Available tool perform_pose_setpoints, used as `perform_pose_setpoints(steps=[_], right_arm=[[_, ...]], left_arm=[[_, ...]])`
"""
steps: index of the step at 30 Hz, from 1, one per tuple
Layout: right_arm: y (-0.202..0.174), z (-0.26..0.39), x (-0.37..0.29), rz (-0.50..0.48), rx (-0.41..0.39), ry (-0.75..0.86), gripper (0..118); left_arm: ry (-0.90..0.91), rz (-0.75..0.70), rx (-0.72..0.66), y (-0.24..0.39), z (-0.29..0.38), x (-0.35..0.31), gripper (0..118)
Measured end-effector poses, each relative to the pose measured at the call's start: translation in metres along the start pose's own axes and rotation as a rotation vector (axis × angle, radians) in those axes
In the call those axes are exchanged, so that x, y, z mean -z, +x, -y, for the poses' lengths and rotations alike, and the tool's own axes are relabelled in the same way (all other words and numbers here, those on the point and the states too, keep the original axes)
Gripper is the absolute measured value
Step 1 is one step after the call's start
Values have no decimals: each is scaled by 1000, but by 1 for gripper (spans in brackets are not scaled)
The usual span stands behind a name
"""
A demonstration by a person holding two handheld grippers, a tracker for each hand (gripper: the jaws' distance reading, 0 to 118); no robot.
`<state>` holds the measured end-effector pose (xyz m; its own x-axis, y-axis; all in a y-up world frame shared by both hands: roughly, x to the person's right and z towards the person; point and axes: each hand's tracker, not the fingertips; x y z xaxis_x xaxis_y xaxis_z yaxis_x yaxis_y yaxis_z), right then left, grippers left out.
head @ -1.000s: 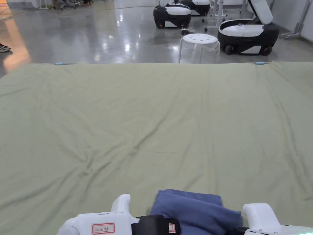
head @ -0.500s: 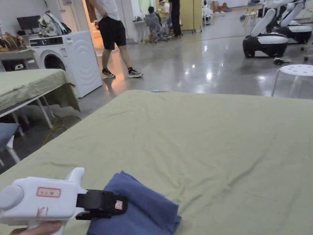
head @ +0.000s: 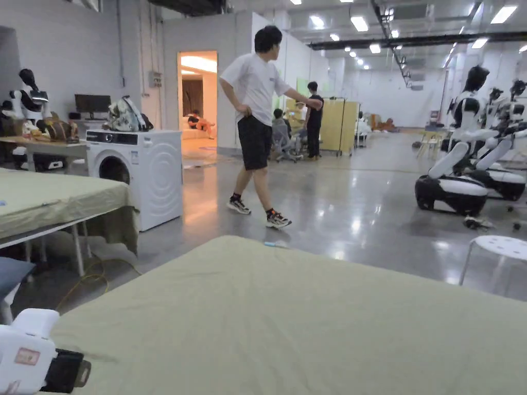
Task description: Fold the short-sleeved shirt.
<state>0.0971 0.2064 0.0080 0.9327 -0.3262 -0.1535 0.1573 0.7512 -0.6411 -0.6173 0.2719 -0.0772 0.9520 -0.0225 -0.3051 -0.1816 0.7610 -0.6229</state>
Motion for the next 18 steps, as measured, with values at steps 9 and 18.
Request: perform_pose_setpoints(steps=[9,18], right_arm=[[-23,-51,-43,102,-211,406,0],[-45,-55,-58,222,-379,618,0]], left_arm=[[611,232,296,145,15,-166,59],[820,370,216,266,61,-200,56]])
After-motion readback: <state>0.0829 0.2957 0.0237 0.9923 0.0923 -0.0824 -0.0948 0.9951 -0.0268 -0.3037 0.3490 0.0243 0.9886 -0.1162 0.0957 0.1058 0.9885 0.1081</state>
